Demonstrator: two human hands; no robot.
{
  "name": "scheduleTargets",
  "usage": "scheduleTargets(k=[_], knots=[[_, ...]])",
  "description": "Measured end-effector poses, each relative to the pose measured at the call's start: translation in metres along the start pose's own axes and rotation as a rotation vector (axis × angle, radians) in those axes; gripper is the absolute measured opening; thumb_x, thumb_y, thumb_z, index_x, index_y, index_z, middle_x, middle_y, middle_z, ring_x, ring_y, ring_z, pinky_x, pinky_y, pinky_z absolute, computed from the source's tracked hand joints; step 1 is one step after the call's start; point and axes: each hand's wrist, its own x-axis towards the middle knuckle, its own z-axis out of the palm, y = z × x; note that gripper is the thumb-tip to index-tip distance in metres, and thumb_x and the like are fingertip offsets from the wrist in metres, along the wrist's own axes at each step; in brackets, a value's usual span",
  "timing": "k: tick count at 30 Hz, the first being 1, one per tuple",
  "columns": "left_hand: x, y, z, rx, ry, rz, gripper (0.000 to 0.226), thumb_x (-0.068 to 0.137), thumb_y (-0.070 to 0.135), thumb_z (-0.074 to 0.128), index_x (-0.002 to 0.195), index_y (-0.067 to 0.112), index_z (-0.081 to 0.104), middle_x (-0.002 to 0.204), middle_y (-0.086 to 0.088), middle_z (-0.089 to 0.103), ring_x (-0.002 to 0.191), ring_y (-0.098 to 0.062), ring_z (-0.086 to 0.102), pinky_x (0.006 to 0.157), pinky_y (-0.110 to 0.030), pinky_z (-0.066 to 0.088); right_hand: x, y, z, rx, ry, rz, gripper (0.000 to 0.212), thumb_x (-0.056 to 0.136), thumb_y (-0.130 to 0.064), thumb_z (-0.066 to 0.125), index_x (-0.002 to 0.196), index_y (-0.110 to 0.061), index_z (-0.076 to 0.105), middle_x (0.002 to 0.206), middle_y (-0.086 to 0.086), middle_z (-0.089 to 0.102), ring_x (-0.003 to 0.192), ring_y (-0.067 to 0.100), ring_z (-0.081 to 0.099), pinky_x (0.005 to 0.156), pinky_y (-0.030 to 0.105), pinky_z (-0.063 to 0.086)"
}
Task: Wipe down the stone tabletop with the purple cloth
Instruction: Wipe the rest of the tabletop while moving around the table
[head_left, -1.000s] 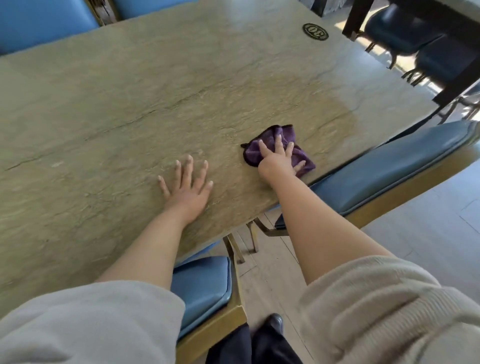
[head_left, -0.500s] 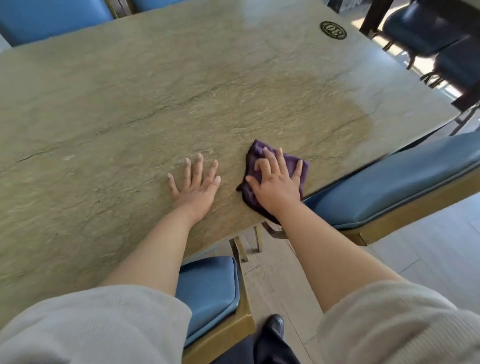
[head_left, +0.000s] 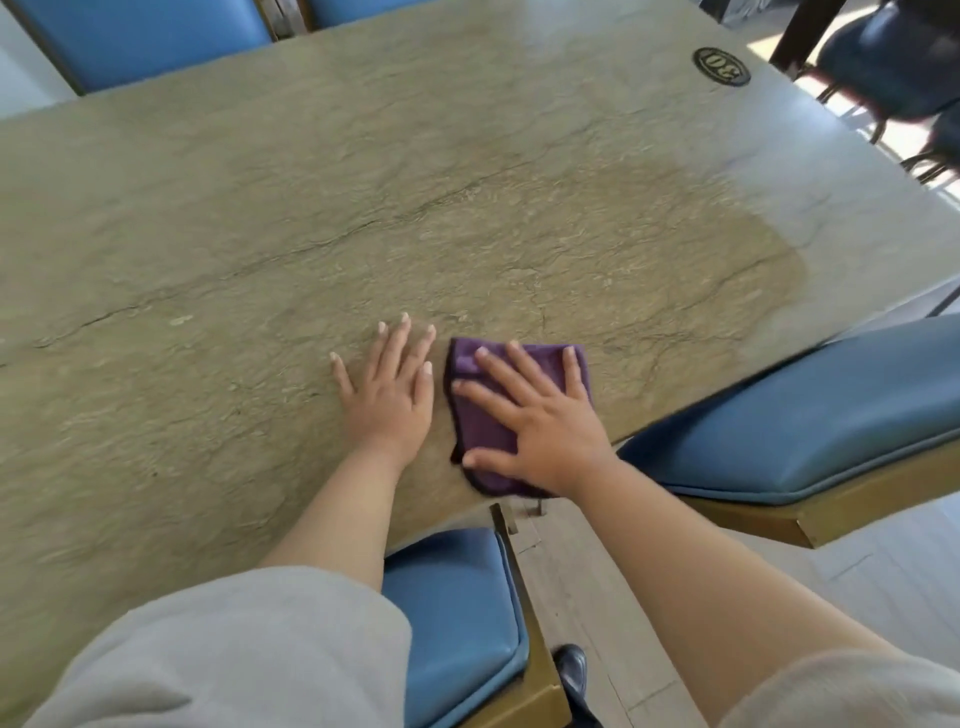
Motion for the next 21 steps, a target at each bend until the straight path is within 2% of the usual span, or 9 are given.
scheduleTargets(k=[4, 6, 8, 12, 14, 15, 17, 21], knots=[[0.004, -0.002, 0.007, 0.049, -0.002, 0.012, 0.055, 0.096, 0.046, 0.002, 0.151, 0.043, 0.008, 0.161, 0.017, -0.003, 0.147, -0.006, -0.011, 0.116, -0.055, -0.010, 0.055, 0.019, -0.008, 0.082, 0.052, 0.411, 0.077, 0.079, -0.083, 0.014, 0.147, -0.048, 0.004, 0.160, -0.012, -0.006, 0.146, 0.019, -0.015, 0.108, 0.067, -0.012], [0.004, -0.003, 0.008, 0.043, 0.006, 0.014, 0.055, 0.096, 0.045, 0.003, 0.151, 0.041, 0.006, 0.161, 0.017, -0.004, 0.147, -0.005, -0.012, 0.116, -0.055, -0.011, 0.077, 0.016, -0.012, 0.107, 0.035, 0.524, 0.078, 0.081, -0.081, 0.013, 0.149, -0.043, 0.003, 0.160, -0.010, -0.008, 0.146, 0.021, -0.017, 0.107, 0.068, -0.013], [0.005, -0.003, 0.008, 0.024, 0.006, 0.011, 0.059, 0.095, 0.043, 0.003, 0.153, 0.035, 0.004, 0.161, 0.017, -0.004, 0.147, -0.005, -0.011, 0.116, -0.055, -0.011, 0.079, -0.001, -0.013, 0.088, 0.045, 0.497, 0.077, 0.084, -0.077, 0.014, 0.150, -0.039, 0.003, 0.160, -0.009, -0.008, 0.146, 0.023, -0.017, 0.107, 0.068, -0.012], [0.005, -0.003, 0.005, 0.048, -0.003, 0.005, 0.064, 0.091, 0.042, -0.002, 0.154, 0.031, 0.003, 0.161, 0.016, -0.005, 0.147, -0.006, -0.011, 0.117, -0.057, -0.006, 0.026, -0.024, 0.000, 0.035, 0.103, 0.062, 0.074, 0.085, -0.075, 0.027, 0.149, -0.040, 0.017, 0.160, -0.009, 0.009, 0.148, 0.022, -0.003, 0.110, 0.067, 0.004], [0.007, -0.003, 0.005, 0.079, -0.004, 0.012, 0.063, 0.092, 0.045, -0.003, 0.154, 0.031, 0.003, 0.161, 0.016, -0.007, 0.147, -0.007, -0.012, 0.116, -0.058, -0.006, 0.014, -0.004, 0.000, 0.003, 0.067, -0.090, 0.073, 0.084, -0.077, 0.027, 0.149, -0.045, 0.014, 0.160, -0.011, 0.008, 0.148, 0.019, -0.002, 0.114, 0.063, 0.003], [0.006, -0.002, 0.005, 0.084, -0.004, 0.009, 0.063, 0.093, 0.047, -0.003, 0.154, 0.031, 0.003, 0.161, 0.016, -0.006, 0.147, -0.008, -0.011, 0.116, -0.058, -0.007, 0.015, 0.007, -0.003, -0.008, 0.049, -0.106, 0.073, 0.084, -0.077, 0.027, 0.148, -0.047, 0.011, 0.160, -0.012, 0.006, 0.148, 0.017, -0.003, 0.115, 0.060, 0.001], [0.006, -0.002, 0.008, 0.100, -0.012, 0.001, 0.064, 0.093, 0.051, -0.003, 0.153, 0.030, 0.000, 0.161, 0.015, -0.008, 0.147, -0.008, -0.012, 0.116, -0.058, -0.009, 0.029, 0.026, -0.005, -0.019, 0.041, -0.019, 0.071, 0.084, -0.078, 0.024, 0.147, -0.049, 0.008, 0.160, -0.014, 0.003, 0.148, 0.014, -0.006, 0.116, 0.057, -0.001], [0.009, -0.003, 0.007, 0.138, -0.062, 0.031, 0.065, 0.091, 0.053, -0.007, 0.151, 0.029, -0.012, 0.159, 0.014, -0.019, 0.146, -0.011, -0.019, 0.114, -0.060, -0.010, 0.074, 0.048, -0.017, 0.050, 0.063, 0.317, 0.070, 0.085, -0.076, 0.019, 0.147, -0.048, 0.006, 0.160, -0.013, -0.001, 0.147, 0.013, -0.008, 0.116, 0.056, -0.005]])
